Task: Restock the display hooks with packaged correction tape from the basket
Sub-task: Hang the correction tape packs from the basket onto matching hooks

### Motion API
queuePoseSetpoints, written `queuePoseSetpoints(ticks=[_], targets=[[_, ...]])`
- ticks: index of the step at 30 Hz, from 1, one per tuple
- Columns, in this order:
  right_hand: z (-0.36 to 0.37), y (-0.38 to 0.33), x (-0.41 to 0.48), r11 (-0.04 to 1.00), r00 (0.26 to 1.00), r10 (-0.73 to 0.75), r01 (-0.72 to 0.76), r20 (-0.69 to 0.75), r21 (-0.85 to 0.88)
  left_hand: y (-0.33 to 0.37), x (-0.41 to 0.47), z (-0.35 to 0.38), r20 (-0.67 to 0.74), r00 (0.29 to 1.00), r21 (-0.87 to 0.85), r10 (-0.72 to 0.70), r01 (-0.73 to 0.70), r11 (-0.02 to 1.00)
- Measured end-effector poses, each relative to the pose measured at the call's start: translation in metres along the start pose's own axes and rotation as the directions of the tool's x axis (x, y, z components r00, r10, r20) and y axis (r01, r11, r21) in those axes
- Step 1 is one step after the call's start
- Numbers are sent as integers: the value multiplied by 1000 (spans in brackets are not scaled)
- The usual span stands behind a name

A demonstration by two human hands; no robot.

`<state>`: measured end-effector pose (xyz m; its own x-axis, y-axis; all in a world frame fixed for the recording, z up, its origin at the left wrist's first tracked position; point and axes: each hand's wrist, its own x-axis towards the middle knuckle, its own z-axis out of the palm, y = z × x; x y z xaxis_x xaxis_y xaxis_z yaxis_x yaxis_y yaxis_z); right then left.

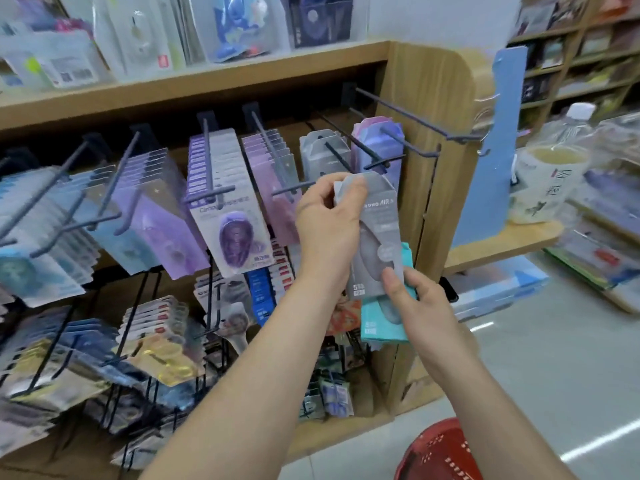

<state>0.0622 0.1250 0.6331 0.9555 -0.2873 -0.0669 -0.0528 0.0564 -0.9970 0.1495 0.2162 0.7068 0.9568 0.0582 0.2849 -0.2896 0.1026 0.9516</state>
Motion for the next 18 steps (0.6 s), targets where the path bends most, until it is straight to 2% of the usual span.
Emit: queuePoseSetpoints(ticks=[3,7,13,16,18], targets=[[0,3,6,1000,1000,1,-1,2,21,-1,3,4,-18,999,53,48,-47,997],[1,7,8,998,1000,9,-9,5,63,-1,6,5,-8,1000,53,25,-24,998],[4,0,20,996,1000,6,-8,12,90,-8,-16,-11,139,987,-4,-86,87,996],[8,-4,26,995,1000,-23,24,-15,94,-23,-41,-30,193,980,99,-54,35,995],[10,-5,30,997,999,-41,42,-19,59,-31,-44,-34,170,984,155,-56,29,987]])
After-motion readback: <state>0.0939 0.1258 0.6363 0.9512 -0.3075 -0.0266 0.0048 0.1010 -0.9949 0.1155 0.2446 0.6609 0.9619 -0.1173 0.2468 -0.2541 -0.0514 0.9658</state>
